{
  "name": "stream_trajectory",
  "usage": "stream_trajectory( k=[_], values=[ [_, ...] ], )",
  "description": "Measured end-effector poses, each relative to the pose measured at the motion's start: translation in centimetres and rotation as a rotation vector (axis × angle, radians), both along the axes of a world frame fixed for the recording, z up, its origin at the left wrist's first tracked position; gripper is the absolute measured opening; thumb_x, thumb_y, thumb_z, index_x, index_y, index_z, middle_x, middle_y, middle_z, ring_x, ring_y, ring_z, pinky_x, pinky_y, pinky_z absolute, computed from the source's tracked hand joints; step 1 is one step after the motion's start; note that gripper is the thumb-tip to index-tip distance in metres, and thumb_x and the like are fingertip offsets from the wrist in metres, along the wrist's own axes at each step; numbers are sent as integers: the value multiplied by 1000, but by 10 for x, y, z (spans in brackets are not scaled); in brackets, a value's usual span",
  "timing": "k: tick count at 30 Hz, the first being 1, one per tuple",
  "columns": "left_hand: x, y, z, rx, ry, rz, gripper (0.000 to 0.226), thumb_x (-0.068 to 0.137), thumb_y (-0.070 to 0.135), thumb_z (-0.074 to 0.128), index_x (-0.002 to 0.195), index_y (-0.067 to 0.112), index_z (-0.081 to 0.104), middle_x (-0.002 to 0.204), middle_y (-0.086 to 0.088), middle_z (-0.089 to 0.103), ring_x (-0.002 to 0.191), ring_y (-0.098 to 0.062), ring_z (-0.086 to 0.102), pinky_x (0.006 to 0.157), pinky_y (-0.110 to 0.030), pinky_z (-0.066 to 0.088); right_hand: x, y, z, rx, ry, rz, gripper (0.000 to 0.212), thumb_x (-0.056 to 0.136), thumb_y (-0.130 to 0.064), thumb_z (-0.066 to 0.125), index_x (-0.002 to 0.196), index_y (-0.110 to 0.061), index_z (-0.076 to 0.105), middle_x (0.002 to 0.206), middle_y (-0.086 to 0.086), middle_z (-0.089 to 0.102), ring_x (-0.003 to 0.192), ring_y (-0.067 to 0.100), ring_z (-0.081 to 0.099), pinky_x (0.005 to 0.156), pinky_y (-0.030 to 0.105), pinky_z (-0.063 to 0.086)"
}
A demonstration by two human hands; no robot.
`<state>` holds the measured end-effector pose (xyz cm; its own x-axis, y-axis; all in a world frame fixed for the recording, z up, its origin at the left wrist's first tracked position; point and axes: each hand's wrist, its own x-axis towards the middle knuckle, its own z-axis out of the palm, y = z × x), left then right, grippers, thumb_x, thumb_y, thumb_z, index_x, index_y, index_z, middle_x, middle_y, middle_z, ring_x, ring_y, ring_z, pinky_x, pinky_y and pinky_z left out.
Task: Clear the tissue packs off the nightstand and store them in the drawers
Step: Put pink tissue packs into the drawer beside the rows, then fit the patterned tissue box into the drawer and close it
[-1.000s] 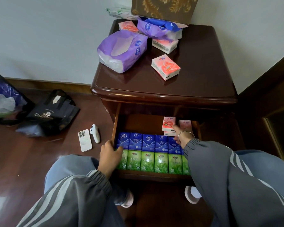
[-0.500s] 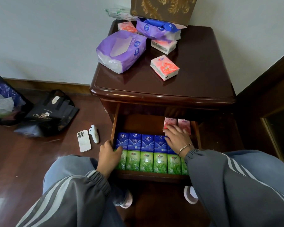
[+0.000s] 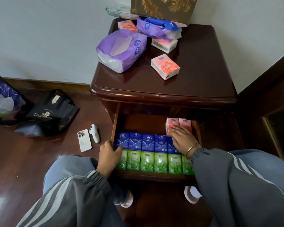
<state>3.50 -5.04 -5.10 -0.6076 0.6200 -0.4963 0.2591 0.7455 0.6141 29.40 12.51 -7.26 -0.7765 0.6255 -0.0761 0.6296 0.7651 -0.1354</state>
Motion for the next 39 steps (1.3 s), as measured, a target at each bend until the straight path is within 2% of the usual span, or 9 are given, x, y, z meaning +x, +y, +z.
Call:
stream_trajectory(
  k=[3,7,12,15,17,22,29,35,39],
  values=[
    [1,1,0,-4,9,8,45,87,34,61,123,9,51,119,-14,51,107,-35,54,96,-45,45,-3,-4,4,20,-30,30,38,90,-16,48,127,-12,56,141,8,49,136,25,38,113,41,26],
    [0,1,0,-9,7,2,48,87,36,60,125,9,50,120,-14,50,108,-34,54,97,-45,45,-10,-8,0,-78,-264,-40,52,99,-37,29,148,-21,22,157,-3,20,144,13,17,118,38,7],
    [2,2,6,-7,-2,-13,42,87,33,60,118,6,53,117,-16,55,104,-36,58,94,-47,48,-15,-24,18,-92,-218,2,49,100,-36,29,146,-20,27,157,0,20,144,13,17,118,33,7],
    [5,3,13,-17,7,-10,40,88,31,59,115,2,53,118,-20,56,106,-39,56,94,-48,47,-20,-40,56,-71,52,116,36,94,-21,53,127,-9,56,139,13,50,128,23,47,110,36,36],
    [8,3,21,-17,43,-14,40,88,31,59,116,2,53,118,-21,56,108,-39,56,95,-48,46,-20,-47,86,75,375,175,21,77,-4,72,98,-2,72,105,15,70,98,26,68,87,39,55],
    [9,11,67,343,239,7,23,89,13,57,110,5,60,109,-14,62,104,-32,59,92,-42,46,-8,-18,165,218,743,-4,22,88,-15,58,101,0,68,102,12,69,95,27,65,90,36,49],
    [-13,48,158,794,517,-138,22,88,2,55,106,12,63,99,5,59,85,-8,55,76,-8,37,3,82,194,149,309,-461,54,92,-37,52,134,-5,45,140,19,45,132,34,39,108,47,34],
    [-25,123,213,868,753,-334,22,87,4,53,106,4,63,103,-11,63,94,-25,59,84,-33,45,-11,132,183,-80,42,-656,72,88,-69,23,147,-29,17,159,0,9,146,26,4,114,55,8],
    [-21,190,233,797,947,-482,28,83,7,57,110,1,62,109,-18,61,99,-38,57,83,-44,44,-14,136,178,-81,18,-680,74,85,-73,14,148,-35,10,159,-5,1,146,24,-3,114,55,7]
  ],
)
